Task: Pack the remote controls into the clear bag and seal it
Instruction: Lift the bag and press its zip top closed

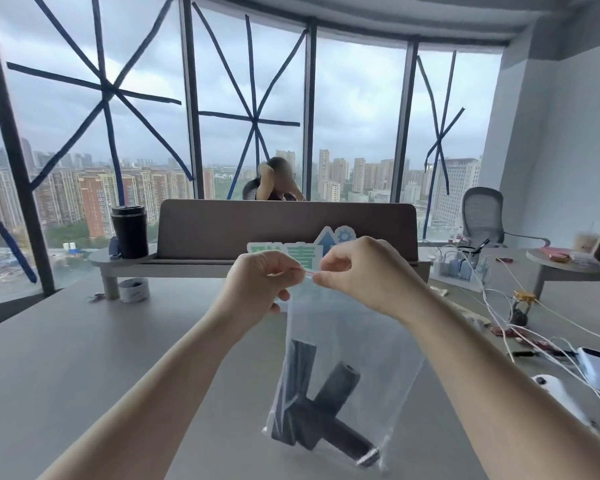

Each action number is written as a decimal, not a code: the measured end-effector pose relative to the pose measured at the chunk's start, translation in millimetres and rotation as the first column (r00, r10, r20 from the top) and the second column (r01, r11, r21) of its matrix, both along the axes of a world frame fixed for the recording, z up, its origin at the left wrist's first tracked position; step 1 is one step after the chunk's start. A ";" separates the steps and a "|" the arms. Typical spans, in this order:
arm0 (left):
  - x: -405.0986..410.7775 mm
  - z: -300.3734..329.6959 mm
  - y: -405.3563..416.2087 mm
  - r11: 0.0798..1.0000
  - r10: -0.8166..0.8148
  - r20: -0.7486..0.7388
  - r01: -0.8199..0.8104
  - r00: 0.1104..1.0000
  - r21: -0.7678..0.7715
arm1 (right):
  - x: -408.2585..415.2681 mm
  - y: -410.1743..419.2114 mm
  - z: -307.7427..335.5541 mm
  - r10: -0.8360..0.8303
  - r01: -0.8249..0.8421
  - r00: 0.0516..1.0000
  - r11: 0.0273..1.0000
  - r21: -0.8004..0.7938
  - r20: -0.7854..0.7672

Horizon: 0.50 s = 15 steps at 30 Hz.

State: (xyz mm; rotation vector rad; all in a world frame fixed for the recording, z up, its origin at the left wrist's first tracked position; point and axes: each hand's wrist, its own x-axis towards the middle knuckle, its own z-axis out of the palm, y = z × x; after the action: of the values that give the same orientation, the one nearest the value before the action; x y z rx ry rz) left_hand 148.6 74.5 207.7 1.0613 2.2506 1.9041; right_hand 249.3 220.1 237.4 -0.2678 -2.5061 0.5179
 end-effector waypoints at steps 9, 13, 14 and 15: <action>-1.7 -9.9 -3.2 0.999 -0.007 0.091 0.004 0.996 0.032 | -9.2 -1.6 2.3 0.013 -0.013 1.000 0.999 0.037 0.020; 0.1 -9.0 0.0 0.998 -0.036 0.109 0.030 0.993 0.058 | -11.4 -2.0 3.5 0.039 -0.039 0.999 0.999 0.029 0.026; 0.1 -8.0 0.5 0.998 -0.041 0.104 0.035 0.994 0.059 | -12.4 -3.0 3.9 0.052 -0.052 0.998 0.998 0.030 0.029; -0.4 -7.0 0.6 0.998 -0.042 0.095 0.036 0.995 0.060 | -13.3 -3.6 4.4 0.059 -0.060 0.998 0.998 0.033 0.031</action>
State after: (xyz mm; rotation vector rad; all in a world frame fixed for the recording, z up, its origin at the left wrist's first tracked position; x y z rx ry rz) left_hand 148.2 75.1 200.7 0.9889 2.1208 1.9723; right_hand 236.1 216.5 241.8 -0.1894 -2.5565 0.4981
